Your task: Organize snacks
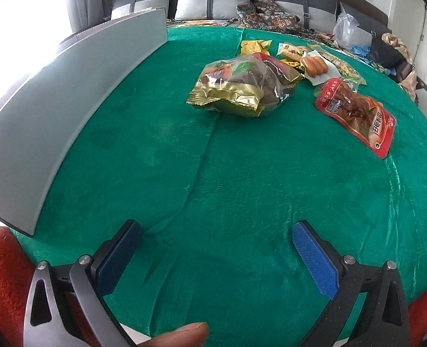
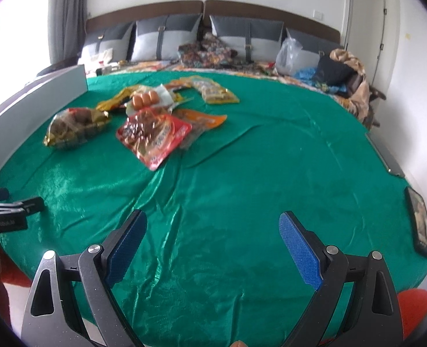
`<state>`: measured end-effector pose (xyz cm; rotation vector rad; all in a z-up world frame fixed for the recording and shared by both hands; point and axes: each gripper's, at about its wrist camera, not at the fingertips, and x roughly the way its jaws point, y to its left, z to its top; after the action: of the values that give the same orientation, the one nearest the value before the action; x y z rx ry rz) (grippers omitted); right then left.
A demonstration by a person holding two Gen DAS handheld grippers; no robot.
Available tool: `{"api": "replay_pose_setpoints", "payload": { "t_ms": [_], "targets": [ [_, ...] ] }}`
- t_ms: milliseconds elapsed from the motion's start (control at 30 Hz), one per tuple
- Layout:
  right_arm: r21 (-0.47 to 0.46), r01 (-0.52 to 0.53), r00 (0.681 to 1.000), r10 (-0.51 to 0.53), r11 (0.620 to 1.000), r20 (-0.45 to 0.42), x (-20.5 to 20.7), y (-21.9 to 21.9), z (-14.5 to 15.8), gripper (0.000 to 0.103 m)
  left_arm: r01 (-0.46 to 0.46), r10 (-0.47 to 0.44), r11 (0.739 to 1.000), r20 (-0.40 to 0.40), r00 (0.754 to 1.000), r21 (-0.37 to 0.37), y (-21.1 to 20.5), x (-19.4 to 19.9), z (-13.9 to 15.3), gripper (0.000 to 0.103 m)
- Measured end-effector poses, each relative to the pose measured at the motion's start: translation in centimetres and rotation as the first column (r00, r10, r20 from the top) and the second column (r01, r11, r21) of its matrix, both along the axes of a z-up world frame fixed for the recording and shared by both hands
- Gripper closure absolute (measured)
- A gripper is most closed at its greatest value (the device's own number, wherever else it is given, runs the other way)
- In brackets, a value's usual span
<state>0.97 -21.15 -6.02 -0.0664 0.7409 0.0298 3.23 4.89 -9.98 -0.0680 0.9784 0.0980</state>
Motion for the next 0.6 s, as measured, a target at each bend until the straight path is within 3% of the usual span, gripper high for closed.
{"api": "replay_pose_setpoints", "payload": {
  "t_ms": [600],
  "targets": [
    [0.051,0.005,0.992,0.002,0.999,-0.128,0.5,-0.5,-2.6,0.008,0.008,-0.008,1.0,-0.004,1.0,0.003,0.2,0.0,0.2,0.0]
  ]
}}
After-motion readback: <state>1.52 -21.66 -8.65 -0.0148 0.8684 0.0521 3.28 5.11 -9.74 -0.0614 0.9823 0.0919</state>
